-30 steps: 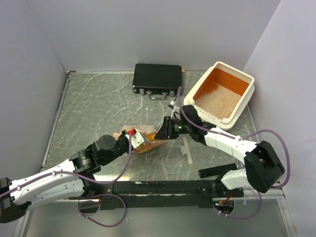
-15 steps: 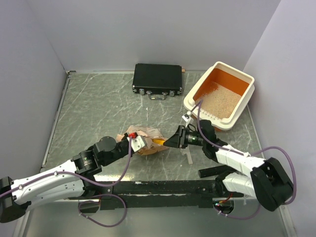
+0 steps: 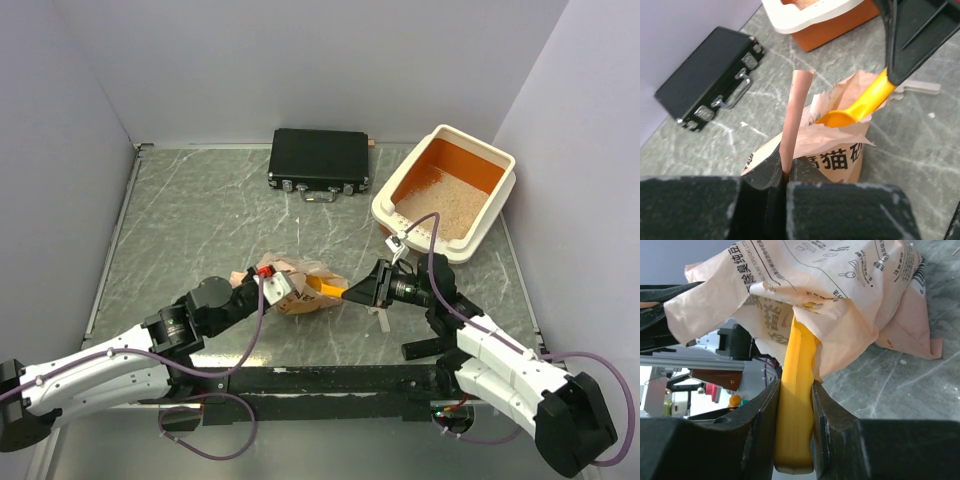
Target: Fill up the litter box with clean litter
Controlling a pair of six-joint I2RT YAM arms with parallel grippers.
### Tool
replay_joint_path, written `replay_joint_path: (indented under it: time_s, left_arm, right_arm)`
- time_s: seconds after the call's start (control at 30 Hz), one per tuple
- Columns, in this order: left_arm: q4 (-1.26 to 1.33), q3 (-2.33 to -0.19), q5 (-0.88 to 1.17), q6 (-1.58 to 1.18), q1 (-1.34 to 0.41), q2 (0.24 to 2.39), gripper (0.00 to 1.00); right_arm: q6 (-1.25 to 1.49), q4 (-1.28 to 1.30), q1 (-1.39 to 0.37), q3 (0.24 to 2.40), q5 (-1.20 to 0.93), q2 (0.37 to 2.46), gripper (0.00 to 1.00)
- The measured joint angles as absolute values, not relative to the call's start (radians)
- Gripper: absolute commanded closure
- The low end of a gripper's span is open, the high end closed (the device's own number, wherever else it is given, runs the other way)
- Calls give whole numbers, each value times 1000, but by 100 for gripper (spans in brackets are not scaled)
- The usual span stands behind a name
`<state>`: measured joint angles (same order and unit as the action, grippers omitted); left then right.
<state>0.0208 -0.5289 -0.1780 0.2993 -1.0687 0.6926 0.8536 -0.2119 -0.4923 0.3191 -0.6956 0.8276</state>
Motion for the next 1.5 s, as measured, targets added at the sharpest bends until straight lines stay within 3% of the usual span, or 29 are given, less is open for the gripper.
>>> replay_joint_path:
  time_s: [0.2, 0.43, 0.77, 1.13, 1.5]
  left_arm:
    - [-194, -635, -215, 359, -1076, 665, 99]
    - [-460, -738, -249, 408, -1077, 595, 99]
    - [-684, -801, -364, 422, -1072, 479, 99]
    - [-396, -590, -278, 314, -1069, 463, 99]
    - [-296, -617, -181, 332, -1073, 573, 99]
  right_arm:
    - [954, -447, -492, 252, -725, 918, 100]
    - [1128, -920, -583, 253, -752, 1268, 100]
    - [1208, -1134, -776, 421, -680, 1584, 100]
    - [1211, -1141, -775, 338, -672, 1543, 100]
    - [1176, -1032, -728, 242, -649, 1324, 100]
